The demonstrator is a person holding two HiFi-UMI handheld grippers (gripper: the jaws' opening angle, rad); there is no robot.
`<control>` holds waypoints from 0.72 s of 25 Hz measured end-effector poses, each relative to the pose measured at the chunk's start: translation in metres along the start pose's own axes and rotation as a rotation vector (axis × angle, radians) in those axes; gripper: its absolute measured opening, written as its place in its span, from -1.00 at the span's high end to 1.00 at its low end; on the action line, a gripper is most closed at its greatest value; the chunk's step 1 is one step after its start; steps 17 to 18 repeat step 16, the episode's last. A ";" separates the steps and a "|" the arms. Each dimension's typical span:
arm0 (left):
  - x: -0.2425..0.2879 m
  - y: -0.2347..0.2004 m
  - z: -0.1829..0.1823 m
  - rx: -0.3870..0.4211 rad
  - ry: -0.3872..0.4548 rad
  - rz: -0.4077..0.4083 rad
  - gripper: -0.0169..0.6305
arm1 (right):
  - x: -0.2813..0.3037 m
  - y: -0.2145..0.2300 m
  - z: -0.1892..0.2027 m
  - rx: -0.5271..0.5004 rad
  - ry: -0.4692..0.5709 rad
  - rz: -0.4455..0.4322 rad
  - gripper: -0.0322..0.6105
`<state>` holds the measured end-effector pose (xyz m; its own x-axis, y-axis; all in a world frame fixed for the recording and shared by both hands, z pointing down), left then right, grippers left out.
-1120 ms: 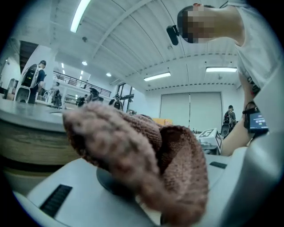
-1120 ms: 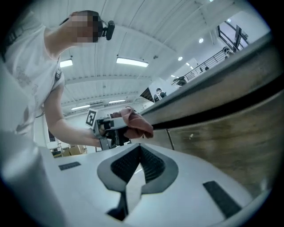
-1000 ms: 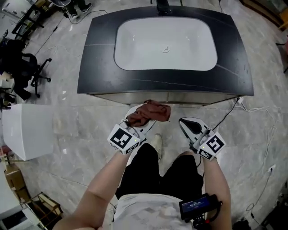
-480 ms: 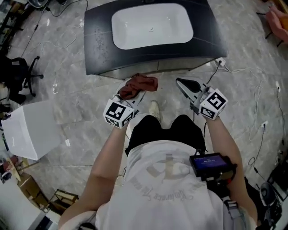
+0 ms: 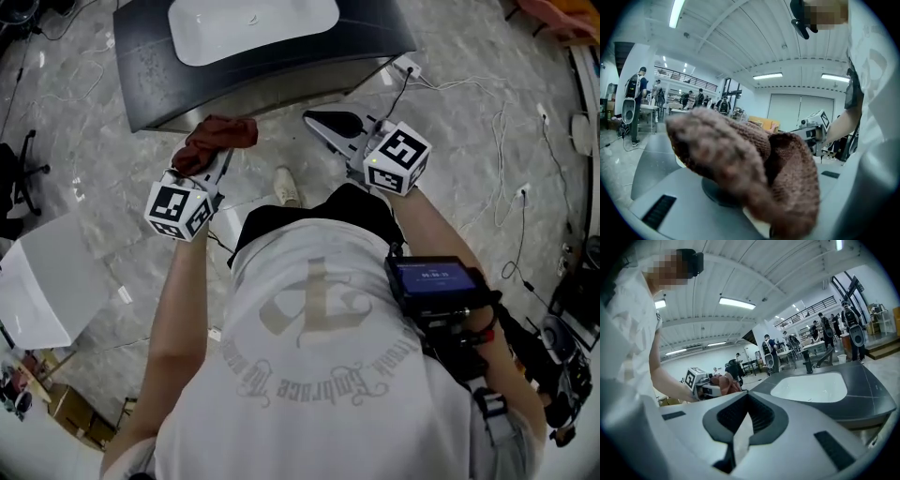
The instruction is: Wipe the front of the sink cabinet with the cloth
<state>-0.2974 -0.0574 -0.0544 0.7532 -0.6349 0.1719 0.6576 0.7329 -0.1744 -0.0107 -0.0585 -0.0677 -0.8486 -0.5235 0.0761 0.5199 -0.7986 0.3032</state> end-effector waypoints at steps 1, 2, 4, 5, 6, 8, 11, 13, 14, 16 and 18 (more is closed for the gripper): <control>-0.002 -0.001 0.000 0.002 -0.004 0.001 0.58 | 0.000 -0.002 0.000 0.003 0.002 0.004 0.86; -0.004 -0.002 0.000 0.005 -0.008 0.002 0.58 | 0.001 -0.004 0.000 0.004 0.003 0.006 0.86; -0.007 -0.004 0.000 0.012 -0.013 0.004 0.58 | 0.004 -0.006 -0.001 0.002 -0.001 0.010 0.86; -0.008 -0.005 -0.001 0.016 -0.014 0.005 0.58 | 0.005 -0.008 -0.001 0.000 -0.004 0.012 0.86; -0.008 -0.006 0.000 0.017 -0.014 0.006 0.58 | 0.005 -0.009 -0.002 -0.003 -0.005 0.013 0.86; -0.008 -0.005 0.002 0.007 -0.010 0.008 0.58 | 0.005 -0.011 -0.004 -0.010 -0.006 0.016 0.86; -0.005 -0.002 0.004 -0.006 -0.003 0.026 0.58 | 0.002 -0.013 -0.007 -0.019 -0.008 0.029 0.86; -0.003 -0.001 0.002 -0.004 -0.002 0.044 0.58 | 0.001 -0.014 -0.009 -0.028 -0.012 0.040 0.86; -0.003 -0.001 0.001 -0.004 -0.002 0.052 0.58 | 0.002 -0.016 -0.010 -0.031 -0.013 0.044 0.86; -0.004 0.000 0.000 -0.006 -0.005 0.064 0.58 | 0.001 -0.019 -0.013 -0.035 -0.017 0.053 0.86; -0.004 0.000 0.000 -0.006 -0.005 0.064 0.58 | 0.001 -0.019 -0.013 -0.035 -0.017 0.053 0.86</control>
Point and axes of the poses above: the fingertips, and each gripper's own axes: x forward along the fingers, y to its right, z out of its underside, the point moved 10 cm from there along -x, backward along the fingers, and after that the axes turned 8 degrees about y, right-handed, at the moved point
